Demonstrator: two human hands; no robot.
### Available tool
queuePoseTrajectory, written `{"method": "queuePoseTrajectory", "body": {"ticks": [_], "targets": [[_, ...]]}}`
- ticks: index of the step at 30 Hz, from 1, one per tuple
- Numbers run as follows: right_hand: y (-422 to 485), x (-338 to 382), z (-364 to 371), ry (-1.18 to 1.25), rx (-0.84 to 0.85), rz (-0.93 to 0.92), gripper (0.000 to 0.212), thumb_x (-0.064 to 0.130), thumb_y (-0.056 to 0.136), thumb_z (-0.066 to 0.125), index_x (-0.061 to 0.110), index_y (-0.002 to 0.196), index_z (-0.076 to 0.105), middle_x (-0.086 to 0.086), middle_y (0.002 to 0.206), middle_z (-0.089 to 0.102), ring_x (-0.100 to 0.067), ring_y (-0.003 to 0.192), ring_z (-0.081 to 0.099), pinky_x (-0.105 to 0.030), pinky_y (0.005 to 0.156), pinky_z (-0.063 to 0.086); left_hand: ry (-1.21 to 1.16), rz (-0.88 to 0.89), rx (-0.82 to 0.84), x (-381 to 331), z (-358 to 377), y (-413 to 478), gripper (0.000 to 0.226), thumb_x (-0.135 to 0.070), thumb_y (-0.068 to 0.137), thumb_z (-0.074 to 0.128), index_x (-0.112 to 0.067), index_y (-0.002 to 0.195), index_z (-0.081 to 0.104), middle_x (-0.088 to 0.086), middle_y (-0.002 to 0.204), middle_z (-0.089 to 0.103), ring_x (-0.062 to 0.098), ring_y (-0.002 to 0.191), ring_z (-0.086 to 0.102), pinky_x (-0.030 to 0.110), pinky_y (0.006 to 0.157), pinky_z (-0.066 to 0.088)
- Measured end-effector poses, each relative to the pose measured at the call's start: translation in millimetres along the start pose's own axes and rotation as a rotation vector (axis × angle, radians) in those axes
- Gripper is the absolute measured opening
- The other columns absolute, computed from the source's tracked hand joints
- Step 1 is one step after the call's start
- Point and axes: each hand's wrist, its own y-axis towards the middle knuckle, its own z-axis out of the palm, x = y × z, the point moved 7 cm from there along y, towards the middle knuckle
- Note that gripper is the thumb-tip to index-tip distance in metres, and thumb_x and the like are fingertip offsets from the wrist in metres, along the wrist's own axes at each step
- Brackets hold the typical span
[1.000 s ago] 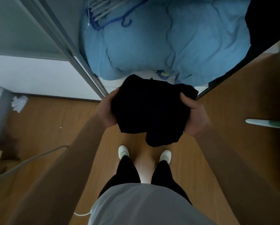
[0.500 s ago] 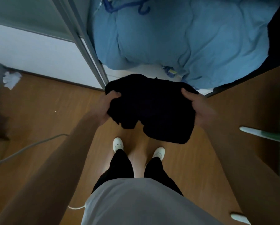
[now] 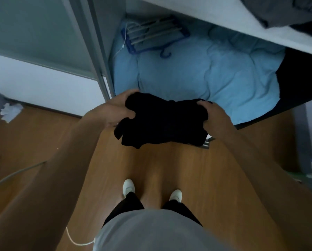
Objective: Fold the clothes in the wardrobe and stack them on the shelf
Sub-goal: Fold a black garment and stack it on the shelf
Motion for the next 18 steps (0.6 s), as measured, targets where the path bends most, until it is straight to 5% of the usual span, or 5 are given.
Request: {"method": "queuePoseTrajectory", "body": {"ticks": [4, 7, 10, 15, 18], "targets": [[11.8, 26.4, -61.9, -0.084, -0.416, 0.082, 0.052, -0.01, 0.079, 0.052, 0.024, 0.114, 0.071, -0.006, 0.109, 0.065, -0.027, 0.11, 0.057, -0.038, 0.083, 0.048, 0.247, 0.182, -0.217, -63.1, -20.1, 4.7, 0.075, 0.01, 0.081, 0.06, -0.03, 0.142, 0.045, -0.006, 0.129, 0.052, 0.011, 0.119, 0.05, 0.019, 0.096, 0.041], [25.1, 42.6, -104.3, 0.085, -0.627, 0.122, 0.06, -0.014, 0.074, 0.049, 0.029, 0.109, 0.071, -0.005, 0.109, 0.059, -0.021, 0.107, 0.057, -0.032, 0.087, 0.047, 0.399, 0.349, -0.275, -113.6, -41.1, 7.1, 0.062, 0.004, 0.081, 0.06, -0.032, 0.13, 0.055, -0.01, 0.117, 0.057, 0.005, 0.104, 0.055, 0.007, 0.079, 0.04], [45.0, 60.8, -144.3, 0.292, -0.774, 0.107, 0.061, -0.014, 0.07, 0.043, 0.028, 0.105, 0.069, -0.005, 0.116, 0.06, -0.016, 0.106, 0.058, -0.013, 0.09, 0.039, 0.552, 0.519, -0.308, -163.3, -57.1, 6.9, 0.05, 0.0, 0.085, 0.059, -0.032, 0.124, 0.057, -0.015, 0.11, 0.057, 0.001, 0.096, 0.054, 0.003, 0.069, 0.039], [96.5, 91.5, -184.9, 1.057, -0.745, 0.1, 0.034, -0.001, 0.088, 0.045, 0.03, 0.097, 0.056, -0.002, 0.103, 0.066, -0.017, 0.085, 0.066, -0.033, 0.073, 0.061, 0.549, 0.705, -0.393, -227.2, -80.0, 9.8, 0.048, -0.001, 0.093, 0.058, -0.022, 0.135, 0.048, -0.011, 0.12, 0.051, 0.005, 0.11, 0.046, 0.003, 0.082, 0.032], [141.1, 111.2, -207.0, 1.289, -0.617, 0.079, 0.027, 0.01, 0.094, 0.041, 0.032, 0.103, 0.054, -0.001, 0.103, 0.069, -0.019, 0.087, 0.067, -0.04, 0.08, 0.061, 0.519, 0.771, -0.489, -257.8, -92.9, 17.7, 0.046, -0.003, 0.095, 0.057, -0.02, 0.136, 0.046, -0.011, 0.118, 0.051, 0.003, 0.107, 0.047, -0.001, 0.079, 0.034]]}}
